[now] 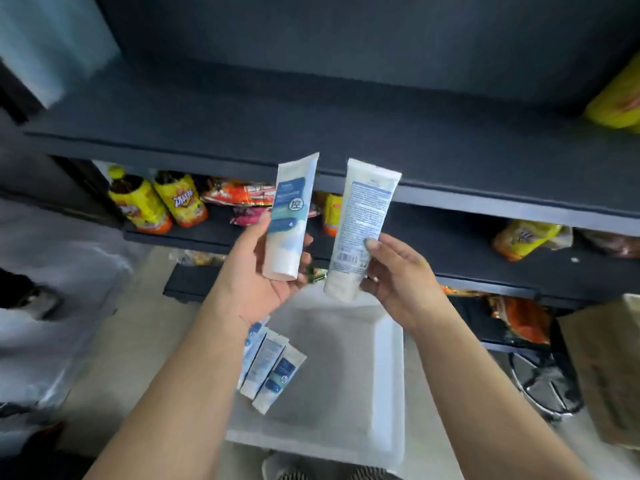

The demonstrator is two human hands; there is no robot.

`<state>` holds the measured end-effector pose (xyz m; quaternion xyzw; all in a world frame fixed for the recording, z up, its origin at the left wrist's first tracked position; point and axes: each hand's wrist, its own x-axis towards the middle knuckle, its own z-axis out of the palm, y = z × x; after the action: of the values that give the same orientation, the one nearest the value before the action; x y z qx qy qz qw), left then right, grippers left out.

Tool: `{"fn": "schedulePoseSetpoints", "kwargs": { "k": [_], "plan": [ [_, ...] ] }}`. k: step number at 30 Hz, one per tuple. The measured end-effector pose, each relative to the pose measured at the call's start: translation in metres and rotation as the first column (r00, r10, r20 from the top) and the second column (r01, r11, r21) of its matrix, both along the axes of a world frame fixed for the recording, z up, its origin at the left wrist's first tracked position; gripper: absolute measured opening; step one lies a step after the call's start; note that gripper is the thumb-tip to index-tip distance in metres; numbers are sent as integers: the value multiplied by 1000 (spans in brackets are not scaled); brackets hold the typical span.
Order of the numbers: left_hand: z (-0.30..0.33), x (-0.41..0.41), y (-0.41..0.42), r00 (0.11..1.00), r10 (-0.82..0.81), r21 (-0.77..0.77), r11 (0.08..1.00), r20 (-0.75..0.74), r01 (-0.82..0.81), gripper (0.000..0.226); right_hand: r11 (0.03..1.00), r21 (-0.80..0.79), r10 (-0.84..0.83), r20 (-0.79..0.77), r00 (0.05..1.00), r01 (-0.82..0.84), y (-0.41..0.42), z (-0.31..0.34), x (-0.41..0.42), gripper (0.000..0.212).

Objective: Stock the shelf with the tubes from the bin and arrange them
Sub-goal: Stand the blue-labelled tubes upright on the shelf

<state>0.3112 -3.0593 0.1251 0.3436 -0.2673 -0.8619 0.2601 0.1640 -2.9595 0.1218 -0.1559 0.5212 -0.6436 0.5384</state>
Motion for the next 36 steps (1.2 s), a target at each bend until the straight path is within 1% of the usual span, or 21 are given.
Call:
{"fn": "schedulePoseSetpoints", "kwargs": {
  "k": [1,2,4,6,8,11,12,14,22,27,32,36],
  "plan": [
    [14,-7,2,999,11,-43,999,53,-9,36,999,-36,8,-14,1000,-8,2,13,-7,19],
    [24,-12,5,995,40,-89,996,88,-32,37,997,-68,18,-27,999,-20,4,24,-13,19],
    [48,-23,14,988,125,-171,980,96,-107,27,990,-129,47,-58,997,-54,8,47,-28,21],
    [71,-33,22,984,168,-225,963,61,-151,20,979,-179,85,-92,992,-101,11,69,-42,22],
    [92,-42,30,985,173,-269,949,-1,-167,19,967,-206,121,-155,980,-152,13,89,-54,24],
    [123,-57,39,980,184,-366,909,-80,-200,25,938,-251,168,-273,947,-238,17,120,-72,25],
    [131,-61,41,980,179,-405,892,-91,-201,25,930,-262,173,-305,936,-258,17,130,-77,26],
    [148,-69,44,978,184,-480,852,-96,-207,17,914,-295,166,-351,922,-277,18,150,-88,27],
    [217,-98,10,977,186,-669,713,-108,-210,19,881,-426,25,-386,922,-203,-1,223,-132,26],
    [263,-126,-38,974,178,-746,628,-136,-220,19,845,-517,-124,-438,890,-137,-34,267,-159,26],
    [283,-155,-92,981,190,-835,534,-32,-131,20,839,-542,-274,-479,834,-35,-85,296,-185,27],
    [281,-178,-135,969,237,-857,510,63,-69,32,868,-497,-303,-528,794,1,-129,295,-196,26]
  ]
}}
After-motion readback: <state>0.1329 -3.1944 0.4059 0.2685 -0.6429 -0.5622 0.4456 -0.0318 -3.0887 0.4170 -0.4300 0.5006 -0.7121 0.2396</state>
